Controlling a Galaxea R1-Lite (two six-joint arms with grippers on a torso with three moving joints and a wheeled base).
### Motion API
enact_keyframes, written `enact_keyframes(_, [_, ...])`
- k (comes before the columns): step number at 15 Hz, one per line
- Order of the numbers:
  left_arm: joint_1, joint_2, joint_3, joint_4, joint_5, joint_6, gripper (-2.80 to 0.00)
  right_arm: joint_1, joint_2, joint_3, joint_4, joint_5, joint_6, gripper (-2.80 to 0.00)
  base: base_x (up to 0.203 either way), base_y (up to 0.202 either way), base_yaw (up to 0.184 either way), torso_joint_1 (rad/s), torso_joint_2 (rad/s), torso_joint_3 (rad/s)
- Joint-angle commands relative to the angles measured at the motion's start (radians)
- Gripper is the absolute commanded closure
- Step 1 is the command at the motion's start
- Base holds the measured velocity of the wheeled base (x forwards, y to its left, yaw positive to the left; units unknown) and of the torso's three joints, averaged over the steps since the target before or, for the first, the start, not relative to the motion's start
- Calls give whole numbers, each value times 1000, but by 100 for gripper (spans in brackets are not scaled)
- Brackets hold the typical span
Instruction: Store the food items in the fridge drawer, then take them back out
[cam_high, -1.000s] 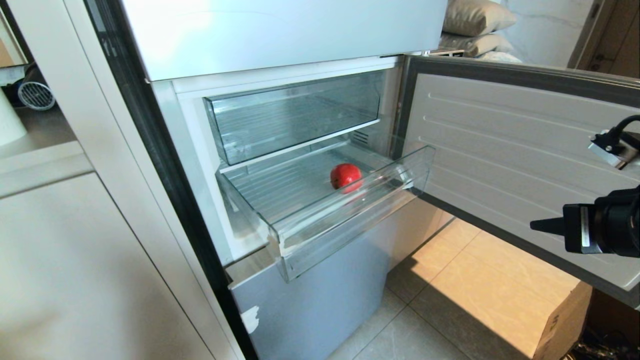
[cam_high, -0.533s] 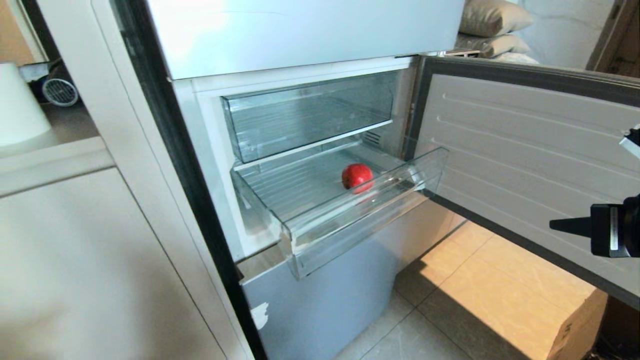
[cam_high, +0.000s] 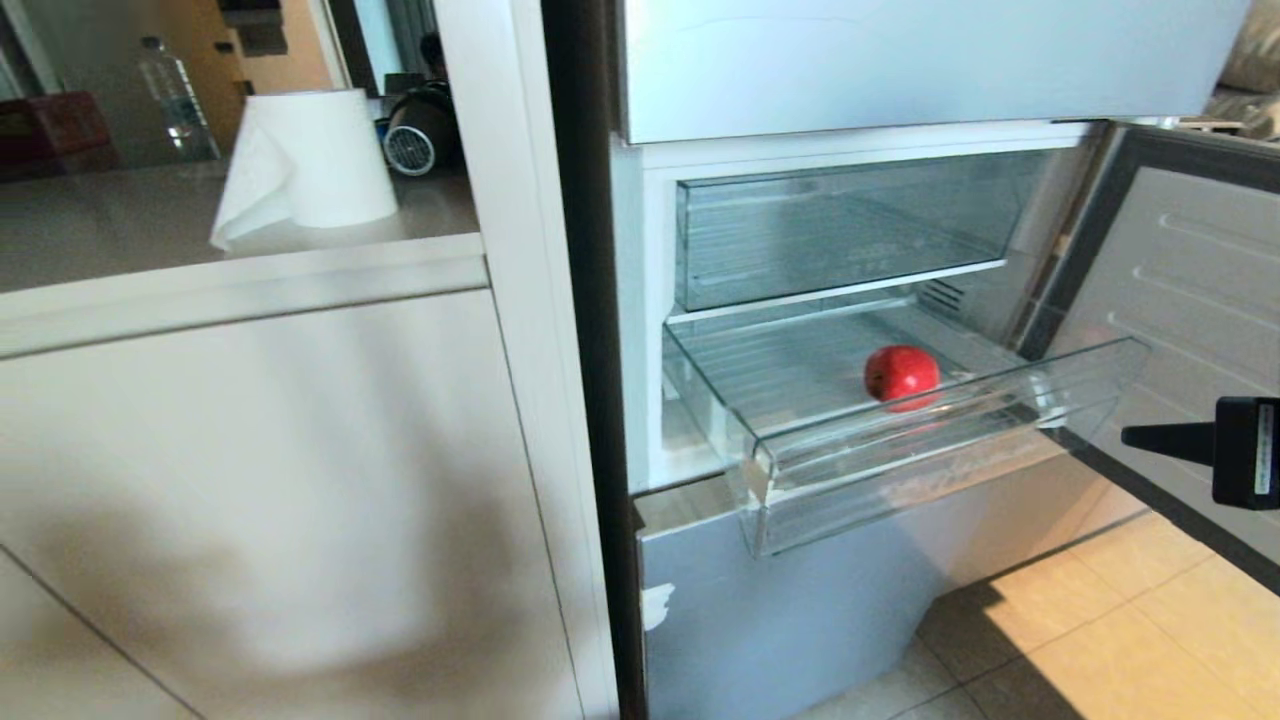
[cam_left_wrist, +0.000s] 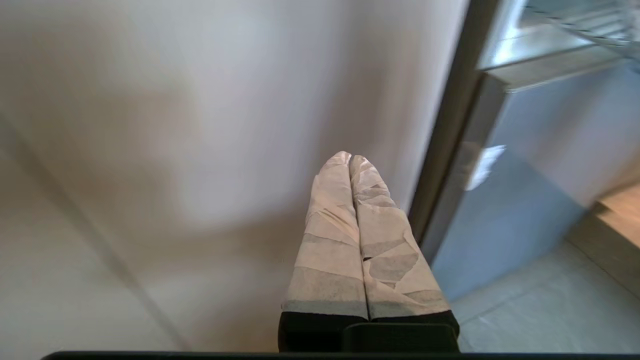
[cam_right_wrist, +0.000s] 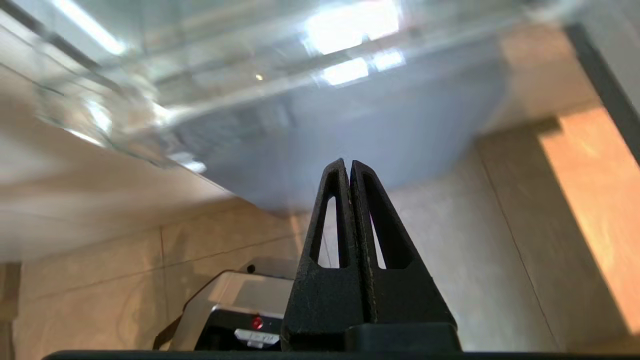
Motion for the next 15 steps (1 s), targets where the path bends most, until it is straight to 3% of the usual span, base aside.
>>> enact_keyframes(1, [0, 0, 0, 0, 1, -1, 0, -49, 14, -33, 0, -2, -5, 0, 1, -7, 121, 8, 2, 2])
enact_keyframes(7, [0, 0, 0, 0, 0, -1, 0, -125, 280, -211, -12, -14, -7, 0, 0, 0, 11, 0, 0, 0])
enact_keyframes(11, [0, 0, 0, 0, 0, -1, 0, -169, 438, -255, -147, -16, -9, 0, 0, 0, 0, 0, 0, 0])
enact_keyframes(15, [0, 0, 0, 0, 0, -1, 0, -178, 533, -311, -177, -12, -8, 0, 0, 0, 0, 0, 0, 0])
